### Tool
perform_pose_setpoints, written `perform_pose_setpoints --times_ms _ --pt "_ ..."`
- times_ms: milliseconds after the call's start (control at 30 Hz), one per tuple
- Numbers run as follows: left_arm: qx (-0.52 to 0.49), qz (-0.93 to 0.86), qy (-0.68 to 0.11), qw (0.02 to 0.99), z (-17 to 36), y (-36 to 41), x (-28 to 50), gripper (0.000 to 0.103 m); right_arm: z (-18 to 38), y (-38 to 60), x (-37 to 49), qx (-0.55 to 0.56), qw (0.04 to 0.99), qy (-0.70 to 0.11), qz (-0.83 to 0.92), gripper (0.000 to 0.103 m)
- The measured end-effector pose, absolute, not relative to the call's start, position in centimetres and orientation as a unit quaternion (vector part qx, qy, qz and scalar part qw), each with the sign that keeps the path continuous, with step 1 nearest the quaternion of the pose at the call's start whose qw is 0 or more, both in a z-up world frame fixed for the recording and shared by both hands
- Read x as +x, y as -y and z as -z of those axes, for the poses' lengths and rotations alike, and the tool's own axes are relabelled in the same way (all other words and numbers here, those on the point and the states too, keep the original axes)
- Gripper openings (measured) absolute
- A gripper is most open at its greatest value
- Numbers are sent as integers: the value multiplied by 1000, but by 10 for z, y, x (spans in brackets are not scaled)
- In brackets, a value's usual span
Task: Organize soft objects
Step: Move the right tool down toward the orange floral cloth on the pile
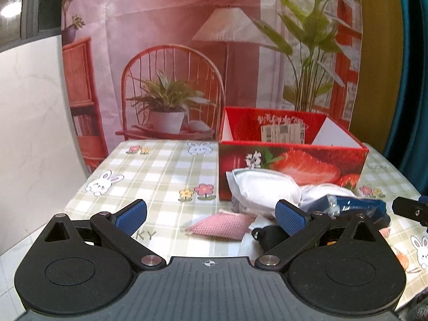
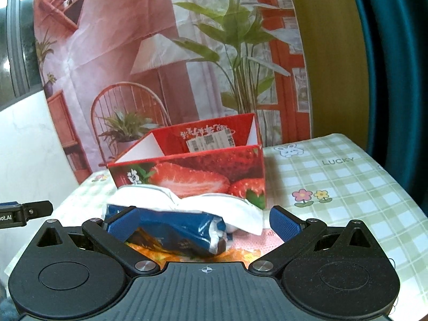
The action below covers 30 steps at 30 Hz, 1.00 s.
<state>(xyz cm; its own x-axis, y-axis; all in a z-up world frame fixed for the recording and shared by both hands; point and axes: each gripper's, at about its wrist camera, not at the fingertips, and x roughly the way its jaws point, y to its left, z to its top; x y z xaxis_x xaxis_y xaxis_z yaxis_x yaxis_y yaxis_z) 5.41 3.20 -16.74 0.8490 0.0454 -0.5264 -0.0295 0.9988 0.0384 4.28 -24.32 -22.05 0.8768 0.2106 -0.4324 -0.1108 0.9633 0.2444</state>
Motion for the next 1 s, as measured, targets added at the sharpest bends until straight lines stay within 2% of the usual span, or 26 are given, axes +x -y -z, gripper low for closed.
perform_pose_setpoints --times_ms 400,533,1000 --pt "-16 23 -328 944 185 -33 60 98 230 233 49 91 949 -286 -102 103" --pt "-25 32 -334 942 189 -33 61 94 232 232 49 86 948 -287 -104 103" --pt "-62 34 -356 932 196 -44 60 91 229 225 46 60 949 -281 -132 102"
